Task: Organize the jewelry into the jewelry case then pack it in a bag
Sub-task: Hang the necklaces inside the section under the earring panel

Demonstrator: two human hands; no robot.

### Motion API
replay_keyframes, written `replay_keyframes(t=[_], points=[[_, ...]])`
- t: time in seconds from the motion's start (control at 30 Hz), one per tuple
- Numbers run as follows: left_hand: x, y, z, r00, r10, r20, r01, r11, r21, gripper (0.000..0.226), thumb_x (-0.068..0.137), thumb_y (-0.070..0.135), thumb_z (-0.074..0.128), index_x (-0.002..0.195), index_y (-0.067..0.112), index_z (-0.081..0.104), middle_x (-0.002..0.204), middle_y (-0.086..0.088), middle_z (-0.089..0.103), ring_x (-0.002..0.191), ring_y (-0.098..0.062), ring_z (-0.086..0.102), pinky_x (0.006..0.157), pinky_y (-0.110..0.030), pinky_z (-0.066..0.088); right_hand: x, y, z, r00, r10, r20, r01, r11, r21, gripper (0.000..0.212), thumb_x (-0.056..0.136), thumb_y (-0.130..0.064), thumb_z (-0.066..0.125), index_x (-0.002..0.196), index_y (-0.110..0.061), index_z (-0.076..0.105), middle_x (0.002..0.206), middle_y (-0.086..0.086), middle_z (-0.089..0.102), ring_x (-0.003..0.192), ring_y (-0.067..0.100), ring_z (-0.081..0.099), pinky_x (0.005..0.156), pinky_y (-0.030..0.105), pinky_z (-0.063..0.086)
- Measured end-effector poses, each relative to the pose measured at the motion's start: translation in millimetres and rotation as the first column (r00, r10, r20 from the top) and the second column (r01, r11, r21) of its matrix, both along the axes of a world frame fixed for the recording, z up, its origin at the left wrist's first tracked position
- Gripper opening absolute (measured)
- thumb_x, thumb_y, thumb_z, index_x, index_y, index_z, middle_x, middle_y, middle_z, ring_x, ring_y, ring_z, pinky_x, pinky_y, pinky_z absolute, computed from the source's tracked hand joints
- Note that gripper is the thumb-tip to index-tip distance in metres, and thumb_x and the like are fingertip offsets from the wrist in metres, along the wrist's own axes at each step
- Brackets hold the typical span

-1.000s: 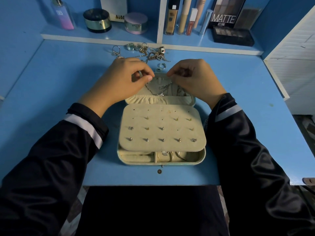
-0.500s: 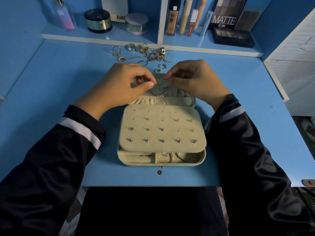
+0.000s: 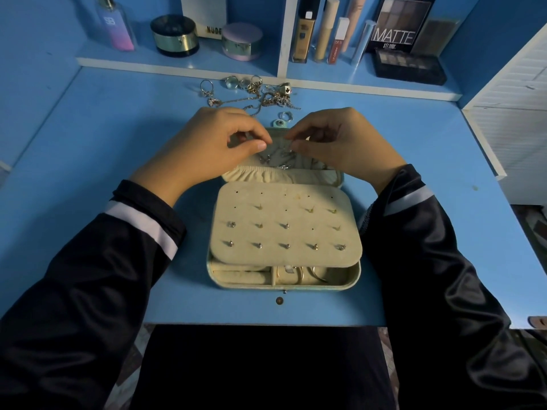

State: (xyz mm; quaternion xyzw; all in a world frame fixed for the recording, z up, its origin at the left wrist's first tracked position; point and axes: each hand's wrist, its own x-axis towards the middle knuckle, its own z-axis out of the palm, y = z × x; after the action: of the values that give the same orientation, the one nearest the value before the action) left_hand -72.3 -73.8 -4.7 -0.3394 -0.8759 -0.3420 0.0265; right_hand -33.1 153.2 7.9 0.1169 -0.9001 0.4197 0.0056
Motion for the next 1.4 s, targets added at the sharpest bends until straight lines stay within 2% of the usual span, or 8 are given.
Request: replay_keyframes(t=[0.2,0.43,0.57,0.83,1.07,1.17,1.3,1.4], points=[[-6,-5,-2,0.997,0.035,-0.065,-0.040,0.996,-0.079,0.010,0.089,0.019,0.070,0.097,0.021,0.075,0.093,0.002,0.065,0.083,-0.013,0.059,0.078,-0.030,0.049,2,4,5,0.999,0.019,0.029,-0.021,0.998,0.065,0.008,0.083,-0.018,0.076,0.090,-0.019,0.074,0.062,-0.024,0.063,0.055,-0.003,0.053,0.059,0.008,0.041],[-5,-1,-2,0.999,-0.006,-0.049,0.000,0.993,-0.122,0.012,0.085,0.030,0.073,0.092,0.020,0.076,0.088,0.004,0.065,0.084,-0.015,0.059,0.080,-0.045,0.051,4,-2,5,0.996,0.078,0.053,-0.086,0.981,0.176,0.005,0.082,-0.018,0.076,0.087,-0.016,0.076,0.070,-0.015,0.064,0.059,-0.008,0.054,0.061,0.006,0.039],[0,7,-2,0.998,-0.057,-0.030,0.054,0.992,-0.116,0.008,0.085,0.027,0.074,0.090,0.021,0.076,0.086,0.004,0.064,0.083,-0.016,0.060,0.080,-0.043,0.050,5,-9,3,0.995,0.094,0.030,-0.098,0.975,0.200,0.002,0.084,-0.013,0.073,0.085,-0.014,0.074,0.068,-0.019,0.060,0.059,-0.010,0.053,0.060,0.005,0.038],[-1,8,-1,0.998,-0.038,0.040,0.043,0.991,-0.125,0.012,0.090,0.031,0.068,0.094,0.023,0.075,0.088,0.006,0.065,0.083,-0.014,0.059,0.079,-0.039,0.049,3,-3,5,0.999,0.031,-0.018,-0.027,0.983,0.183,0.004,0.082,-0.020,0.075,0.086,-0.019,0.075,0.077,-0.004,0.067,0.064,0.002,0.051,0.062,0.011,0.041],[2,13,-1,0.997,-0.028,0.067,0.034,0.994,-0.099,0.017,0.084,0.034,0.074,0.096,0.021,0.075,0.088,0.002,0.065,0.080,-0.014,0.060,0.079,-0.040,0.051,3,-12,2,0.999,0.041,-0.005,-0.039,0.979,0.199,0.010,0.079,-0.019,0.078,0.087,-0.014,0.075,0.070,-0.018,0.058,0.061,-0.012,0.052,0.061,0.005,0.038],[1,14,-1,0.999,-0.017,0.043,0.021,0.995,-0.102,0.014,0.085,0.031,0.074,0.097,0.023,0.074,0.087,0.004,0.064,0.078,-0.012,0.058,0.076,-0.034,0.050,2,-9,2,1.000,-0.002,-0.029,0.008,0.981,0.193,0.008,0.080,-0.018,0.078,0.086,-0.015,0.075,0.066,-0.018,0.057,0.057,-0.010,0.051,0.058,0.006,0.038],[-1,11,-3,1.000,-0.005,0.030,0.009,0.993,-0.118,0.016,0.088,0.032,0.070,0.101,0.023,0.075,0.088,0.006,0.064,0.080,-0.009,0.057,0.069,-0.016,0.041,0,-4,1,0.993,-0.087,-0.084,0.103,0.972,0.211,0.009,0.082,-0.015,0.074,0.091,-0.012,0.076,0.069,-0.012,0.058,0.056,-0.007,0.049,0.058,0.005,0.037],[-1,11,-2,0.999,-0.011,0.039,0.016,0.992,-0.124,0.013,0.088,0.030,0.070,0.099,0.024,0.075,0.087,0.009,0.063,0.079,-0.007,0.057,0.070,-0.018,0.042,-2,-3,-1,0.992,-0.075,-0.098,0.100,0.955,0.278,0.011,0.083,-0.013,0.072,0.094,-0.012,0.076,0.078,-0.006,0.059,0.060,-0.004,0.048,0.062,0.003,0.036]])
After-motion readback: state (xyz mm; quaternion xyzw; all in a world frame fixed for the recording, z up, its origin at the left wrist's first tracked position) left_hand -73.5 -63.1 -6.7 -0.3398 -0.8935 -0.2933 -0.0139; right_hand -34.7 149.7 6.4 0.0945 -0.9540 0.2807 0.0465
